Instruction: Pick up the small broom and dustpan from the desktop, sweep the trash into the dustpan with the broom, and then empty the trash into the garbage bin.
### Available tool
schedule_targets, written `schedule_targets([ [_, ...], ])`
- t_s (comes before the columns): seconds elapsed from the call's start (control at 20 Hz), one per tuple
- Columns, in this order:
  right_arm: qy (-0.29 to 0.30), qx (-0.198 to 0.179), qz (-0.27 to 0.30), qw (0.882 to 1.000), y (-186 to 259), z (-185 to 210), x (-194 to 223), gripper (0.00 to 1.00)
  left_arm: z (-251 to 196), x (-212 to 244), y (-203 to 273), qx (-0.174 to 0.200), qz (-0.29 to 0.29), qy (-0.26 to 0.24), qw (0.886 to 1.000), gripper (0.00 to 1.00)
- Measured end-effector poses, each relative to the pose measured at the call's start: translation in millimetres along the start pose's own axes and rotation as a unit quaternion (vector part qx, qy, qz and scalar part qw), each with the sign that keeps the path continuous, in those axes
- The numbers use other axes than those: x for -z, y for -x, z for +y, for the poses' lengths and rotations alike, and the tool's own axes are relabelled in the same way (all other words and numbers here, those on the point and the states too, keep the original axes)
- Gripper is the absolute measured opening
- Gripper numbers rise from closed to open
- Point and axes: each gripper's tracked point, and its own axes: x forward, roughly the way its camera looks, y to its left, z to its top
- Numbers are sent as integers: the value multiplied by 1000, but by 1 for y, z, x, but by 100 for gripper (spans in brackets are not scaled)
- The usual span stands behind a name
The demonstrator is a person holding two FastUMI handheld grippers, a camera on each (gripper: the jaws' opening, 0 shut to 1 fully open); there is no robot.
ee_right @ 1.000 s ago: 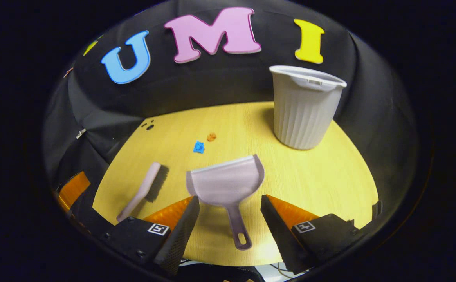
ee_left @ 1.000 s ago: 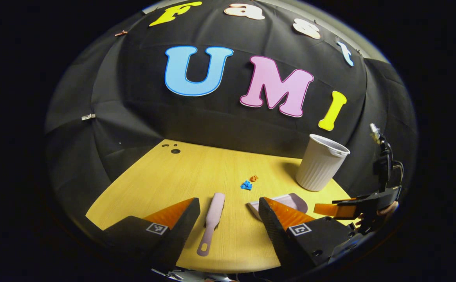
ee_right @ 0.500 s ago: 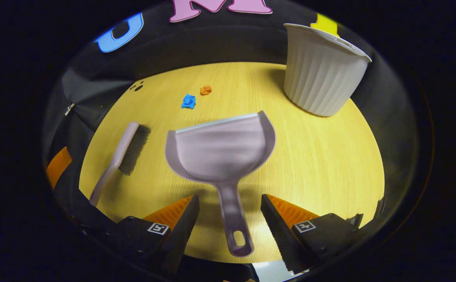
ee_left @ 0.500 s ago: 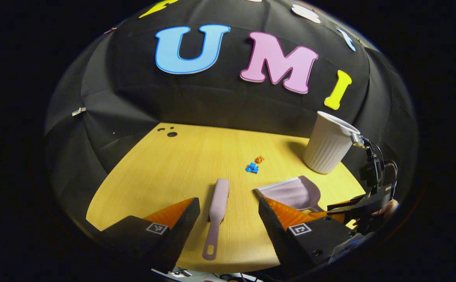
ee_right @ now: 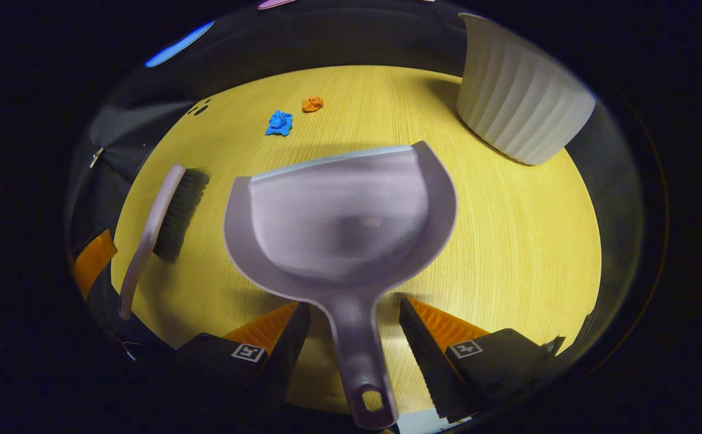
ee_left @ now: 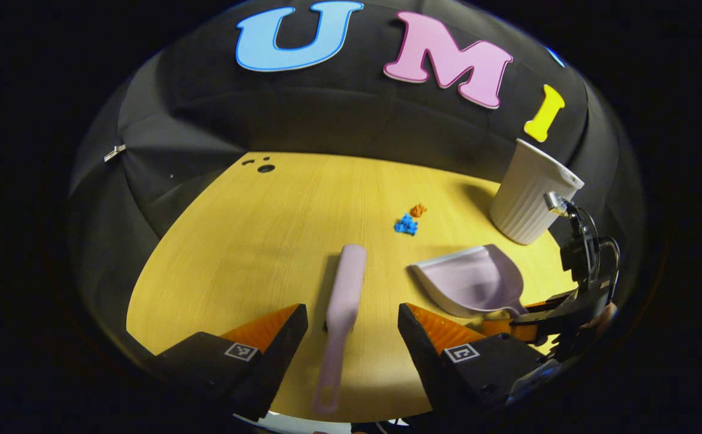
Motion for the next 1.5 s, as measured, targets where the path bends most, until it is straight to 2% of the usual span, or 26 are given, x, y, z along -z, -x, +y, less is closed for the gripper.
schedule_targets([
  [0.1,2,2,10,1000,-5,1,1,86,6,7,-12,-4,19,-4,1000,96],
  [0.2,11,5,0,1000,-7,0,-6,71,13,18,-25,-7,46,-5,999,96],
  [0.3,16,14,2,1000,-8,-4,-6,62,15,28,-36,-6,74,-5,997,96],
  [0.35,17,17,3,1000,-6,-6,-7,63,15,33,-41,-4,88,-5,996,96],
  [0.4,19,16,7,1000,-7,-6,-6,42,14,38,-46,-1,102,-8,995,96],
  [0.75,27,6,8,1000,-9,-4,-7,39,22,61,-70,-20,149,-69,986,94],
  [0.8,28,5,8,1000,-8,-4,-7,39,20,64,-74,-19,151,-73,986,90],
  [0.85,30,4,8,1000,-8,-4,-7,39,18,68,-75,-14,158,-74,985,79],
  [0.9,30,2,8,1000,-9,-4,-7,39,16,65,-77,-13,150,-73,986,74],
  [1.05,34,-4,9,999,-8,-3,-7,39,12,61,-79,-6,156,-91,984,46],
  [1.1,32,-8,10,999,-7,-2,-6,43,12,64,-84,-5,159,-90,983,36],
  [1.15,32,-12,12,999,-7,-1,-7,39,11,60,-84,0,155,-92,984,29],
  [1.2,34,-14,13,999,-7,-1,-6,42,11,60,-86,3,157,-94,983,30],
  [1.3,40,-16,10,999,-6,-2,-7,32,11,57,-87,13,153,-91,984,28],
  [1.35,43,-18,8,999,-4,-3,-8,37,12,55,-88,14,151,-89,984,27],
  [1.5,58,-20,6,998,3,-5,-10,37,14,40,-91,18,140,-87,986,27],
])
